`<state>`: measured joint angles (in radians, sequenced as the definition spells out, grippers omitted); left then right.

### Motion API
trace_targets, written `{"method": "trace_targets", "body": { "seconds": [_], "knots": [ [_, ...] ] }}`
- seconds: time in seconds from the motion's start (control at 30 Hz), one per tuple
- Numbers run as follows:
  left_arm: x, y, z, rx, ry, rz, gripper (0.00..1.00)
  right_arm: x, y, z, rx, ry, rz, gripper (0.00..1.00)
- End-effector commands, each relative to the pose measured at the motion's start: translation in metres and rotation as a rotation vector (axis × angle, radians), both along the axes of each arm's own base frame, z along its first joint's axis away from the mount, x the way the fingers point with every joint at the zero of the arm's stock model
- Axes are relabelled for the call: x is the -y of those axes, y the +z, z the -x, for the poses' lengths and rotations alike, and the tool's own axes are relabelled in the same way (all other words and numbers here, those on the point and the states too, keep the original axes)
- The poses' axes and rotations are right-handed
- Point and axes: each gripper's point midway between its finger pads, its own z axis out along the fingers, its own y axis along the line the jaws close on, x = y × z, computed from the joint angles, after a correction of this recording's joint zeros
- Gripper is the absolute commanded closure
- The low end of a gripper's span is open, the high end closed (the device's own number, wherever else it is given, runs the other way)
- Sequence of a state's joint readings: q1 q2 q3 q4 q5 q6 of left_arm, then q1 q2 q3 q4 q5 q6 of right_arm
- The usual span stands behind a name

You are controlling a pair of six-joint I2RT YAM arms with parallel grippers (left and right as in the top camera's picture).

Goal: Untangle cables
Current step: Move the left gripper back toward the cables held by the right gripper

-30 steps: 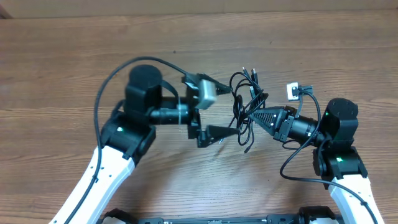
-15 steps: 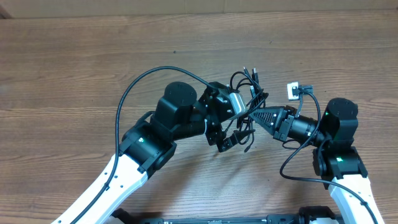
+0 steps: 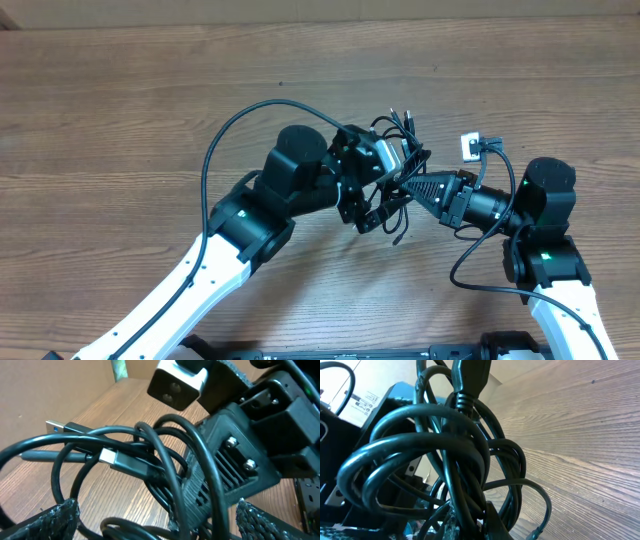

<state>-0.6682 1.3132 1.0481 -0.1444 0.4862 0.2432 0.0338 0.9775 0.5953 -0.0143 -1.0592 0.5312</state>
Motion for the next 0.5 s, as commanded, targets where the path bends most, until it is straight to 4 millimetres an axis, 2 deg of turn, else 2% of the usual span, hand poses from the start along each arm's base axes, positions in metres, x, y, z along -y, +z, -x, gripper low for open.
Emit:
{"method": "trace_targets", "body": {
  "seconds": [0.0,0.07,0.17,0.2,0.23,0.27,0.33,0.4,0.47],
  "knots": [
    [0.0061,0.0095,0.0018,0.016,-0.024,0.026,0.00,-0.0026,0.0050,0.0034,0.034,0.025,0.000,0.96],
    [0.0059,0.0095,0.0016,0.016,-0.023,0.026,0.14,-0.0026,0.0049,0.0035,0.035,0.025,0.000,0.96],
    [0.0060,0.0095,0.0017,0.015,-0.023,0.027,0.18,-0.0026,0.0046,0.0037,0.043,0.027,0.004,0.96],
    [0.0060,0.0095,0.0018,0.014,-0.023,0.027,0.22,-0.0026,0.0043,0.0038,0.042,0.027,0.005,0.96],
    [0.0060,0.0095,0.0017,0.007,-0.020,0.030,0.32,-0.0026,0.0042,0.0038,0.044,0.028,0.006,0.96],
    [0.0060,0.0095,0.0017,-0.001,-0.017,0.033,0.49,-0.0029,0.0044,0.0043,0.044,0.031,0.005,0.96],
    [0.0060,0.0095,0.0017,-0.001,-0.017,0.033,0.66,-0.0029,0.0044,0.0043,0.044,0.031,0.005,0.96],
    [0.0060,0.0098,0.0015,0.001,-0.017,0.034,0.75,-0.0029,0.0043,0.0044,0.046,0.032,0.006,0.96],
    [0.0061,0.0102,0.0014,0.002,-0.017,0.035,0.89,-0.0029,0.0038,0.0045,0.050,0.033,0.009,0.96]
  ]
}}
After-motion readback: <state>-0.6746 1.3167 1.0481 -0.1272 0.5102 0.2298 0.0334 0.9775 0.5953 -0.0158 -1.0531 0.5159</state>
